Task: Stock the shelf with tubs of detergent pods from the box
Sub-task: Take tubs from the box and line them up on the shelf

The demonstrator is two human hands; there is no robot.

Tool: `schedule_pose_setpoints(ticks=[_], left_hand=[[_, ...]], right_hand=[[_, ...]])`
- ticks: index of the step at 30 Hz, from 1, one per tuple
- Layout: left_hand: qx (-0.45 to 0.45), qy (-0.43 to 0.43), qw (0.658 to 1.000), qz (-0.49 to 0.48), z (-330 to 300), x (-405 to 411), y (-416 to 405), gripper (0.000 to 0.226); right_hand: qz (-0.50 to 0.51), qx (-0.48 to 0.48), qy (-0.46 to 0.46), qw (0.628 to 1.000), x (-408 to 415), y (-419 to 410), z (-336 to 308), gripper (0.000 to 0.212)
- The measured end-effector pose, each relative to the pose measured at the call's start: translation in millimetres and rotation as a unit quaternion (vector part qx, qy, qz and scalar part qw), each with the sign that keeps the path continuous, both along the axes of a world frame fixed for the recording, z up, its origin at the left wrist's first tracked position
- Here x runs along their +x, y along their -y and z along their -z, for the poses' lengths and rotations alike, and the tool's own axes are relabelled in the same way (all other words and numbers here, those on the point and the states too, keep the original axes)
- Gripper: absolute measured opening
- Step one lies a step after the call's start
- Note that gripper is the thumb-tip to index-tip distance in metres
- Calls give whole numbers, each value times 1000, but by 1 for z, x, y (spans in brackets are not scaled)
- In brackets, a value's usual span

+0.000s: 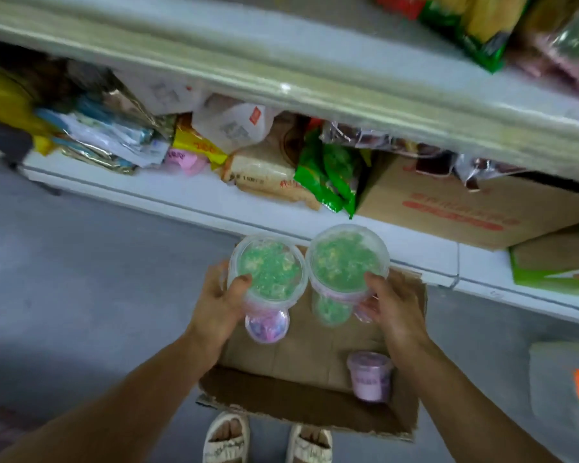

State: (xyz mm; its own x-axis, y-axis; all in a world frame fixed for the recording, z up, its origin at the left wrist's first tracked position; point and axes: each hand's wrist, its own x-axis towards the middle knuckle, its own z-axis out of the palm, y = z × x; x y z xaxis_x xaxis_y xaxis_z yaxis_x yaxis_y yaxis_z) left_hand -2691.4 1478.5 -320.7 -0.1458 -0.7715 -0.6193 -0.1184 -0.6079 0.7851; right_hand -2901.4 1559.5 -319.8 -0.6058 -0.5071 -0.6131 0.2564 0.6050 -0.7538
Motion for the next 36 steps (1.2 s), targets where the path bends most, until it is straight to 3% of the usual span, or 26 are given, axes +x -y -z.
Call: schedule_pose_setpoints(ticks=[9, 14, 18, 28, 36], left_hand=[[-33, -48, 998, -25, -216, 36, 33, 28], [-84, -86, 992, -22, -337, 58, 44, 55], [-112, -135, 985, -3, -424, 77, 48, 23], [-184, -180, 966, 1, -595, 86, 47, 19], [-203, -196, 959, -11, -663, 77, 38, 25]], right_hand=[[-23, -121, 18, 992, 33, 31, -234, 14], [-22, -183, -6, 983, 51, 31, -353, 14], [3, -230, -11, 973, 64, 23, -443, 9], [-2, -325, -42, 945, 59, 24, -602, 16], [-61, -370, -56, 925, 43, 20, -672, 18]])
